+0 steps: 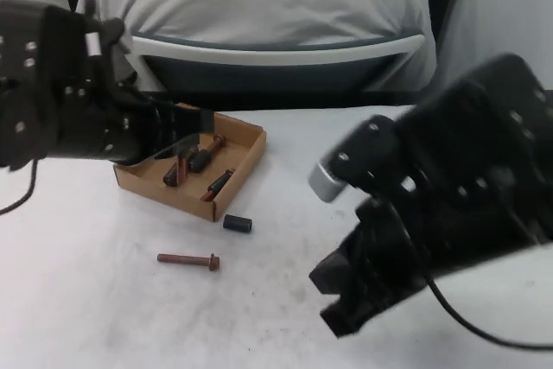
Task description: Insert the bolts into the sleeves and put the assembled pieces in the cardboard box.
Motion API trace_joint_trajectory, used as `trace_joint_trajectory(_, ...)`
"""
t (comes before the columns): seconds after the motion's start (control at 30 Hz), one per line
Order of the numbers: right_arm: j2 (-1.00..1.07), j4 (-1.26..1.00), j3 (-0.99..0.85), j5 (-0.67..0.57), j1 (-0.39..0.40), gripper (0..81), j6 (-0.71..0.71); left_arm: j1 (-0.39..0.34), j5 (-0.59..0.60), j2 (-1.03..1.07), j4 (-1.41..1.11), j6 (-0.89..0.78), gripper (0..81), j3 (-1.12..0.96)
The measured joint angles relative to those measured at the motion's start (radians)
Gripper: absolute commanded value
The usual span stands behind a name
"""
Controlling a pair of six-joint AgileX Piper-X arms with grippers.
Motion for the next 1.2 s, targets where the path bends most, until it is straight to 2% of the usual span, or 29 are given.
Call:
trace_joint_trajectory(0.3, 0.218, 0.173, -0.233, 0.000, -0.081, 0.3, -0.154, 0.027, -0.068, 0.167, 0.144, 0.098, 0.8, -0.214)
trace_joint_trajectory(0.43, 0.320, 0.233, -0.353, -0.023, -0.106, 0.3, -0.171, 0.048, -0.126, 0.273, 0.217, 0.157, 0.8, -0.375)
trace_joint_trajectory(0.67, 0.472, 0.330, -0.549, -0.052, -0.125, 0.3, -0.204, 0.078, -0.130, 0.438, 0.276, 0.168, 0.8, -0.546)
trace_joint_trajectory(1.1, 0.715, 0.330, -0.807, -0.060, -0.128, 0.3, -0.258, 0.139, -0.130, 0.575, 0.359, 0.179, 0.8, -0.659)
trace_joint_trajectory(1.2, 0.751, 0.330, -0.843, -0.056, -0.128, 1.0, -0.263, 0.151, -0.099, 0.578, 0.378, 0.190, 0.8, -0.664)
